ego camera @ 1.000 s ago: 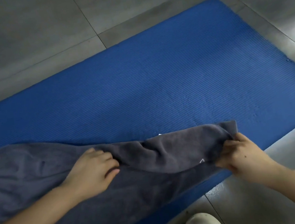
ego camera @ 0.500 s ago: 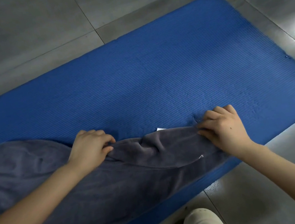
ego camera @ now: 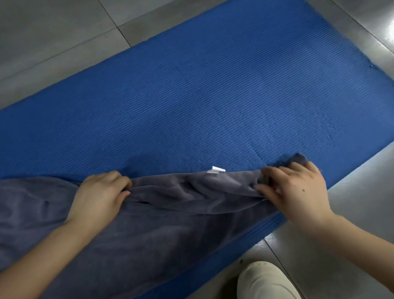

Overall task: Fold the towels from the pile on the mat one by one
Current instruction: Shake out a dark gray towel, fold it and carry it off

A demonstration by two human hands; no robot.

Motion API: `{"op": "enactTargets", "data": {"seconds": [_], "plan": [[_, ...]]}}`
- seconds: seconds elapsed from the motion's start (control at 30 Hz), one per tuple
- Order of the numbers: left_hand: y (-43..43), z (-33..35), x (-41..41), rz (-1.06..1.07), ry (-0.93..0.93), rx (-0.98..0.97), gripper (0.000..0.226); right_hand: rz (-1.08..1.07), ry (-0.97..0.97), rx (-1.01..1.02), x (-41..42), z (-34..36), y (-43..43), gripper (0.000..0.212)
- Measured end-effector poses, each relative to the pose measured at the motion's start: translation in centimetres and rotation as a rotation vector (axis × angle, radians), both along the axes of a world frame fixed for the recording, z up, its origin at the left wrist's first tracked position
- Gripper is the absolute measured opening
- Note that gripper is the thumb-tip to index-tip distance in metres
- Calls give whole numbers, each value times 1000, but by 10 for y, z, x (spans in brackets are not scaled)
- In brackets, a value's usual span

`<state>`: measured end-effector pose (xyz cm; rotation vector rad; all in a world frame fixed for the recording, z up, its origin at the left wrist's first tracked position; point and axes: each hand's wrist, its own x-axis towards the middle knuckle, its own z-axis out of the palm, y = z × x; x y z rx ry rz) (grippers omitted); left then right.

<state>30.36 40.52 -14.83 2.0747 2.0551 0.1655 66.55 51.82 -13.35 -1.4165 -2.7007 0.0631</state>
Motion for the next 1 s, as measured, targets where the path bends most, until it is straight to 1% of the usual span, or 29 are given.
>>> {"op": "enactTargets", "data": {"seconds": [0.07, 0.1, 0.13, 0.17, 0.23, 0.33, 0.43, 0.57, 0.7, 0.8, 0.93, 1.0], "plan": [[0, 2, -1, -2, -14, -20, 13, -100, -170, -30, -11, -2, 11, 49], [0, 2, -2, -3, -27, -31, 13, -131, -237, -75, -15, -4, 17, 51], [-1, 3, -2, 0, -40, -41, 13, -150, -280, -127, -17, -5, 23, 49], [0, 5, -2, 9, -50, -49, 13, -163, -290, -183, -19, -5, 28, 42], [1, 8, -4, 49, -73, -53, 13, -187, -217, -271, -19, -3, 34, 26], [11, 17, -5, 151, -99, -30, 9, -289, -62, -356, -21, 10, 41, 14], [31, 29, -10, 289, -109, -12, 4, -424, 136, -379, -24, 29, 61, 13], [78, 38, -24, 455, -109, -5, 3, -496, 308, -258, -44, 53, 112, 22], [136, 39, -38, 641, -154, 38, 6, -546, 408, -143, -84, 64, 184, 26], [176, 37, -46, 735, -163, 116, 8, -565, 418, -110, -112, 62, 232, 25], [215, 28, -58, 833, -213, 175, 12, -589, 439, -154, -138, 47, 272, 24], [222, 18, -63, 835, -253, 138, 20, -561, 458, -223, -140, 34, 281, 30]]}}
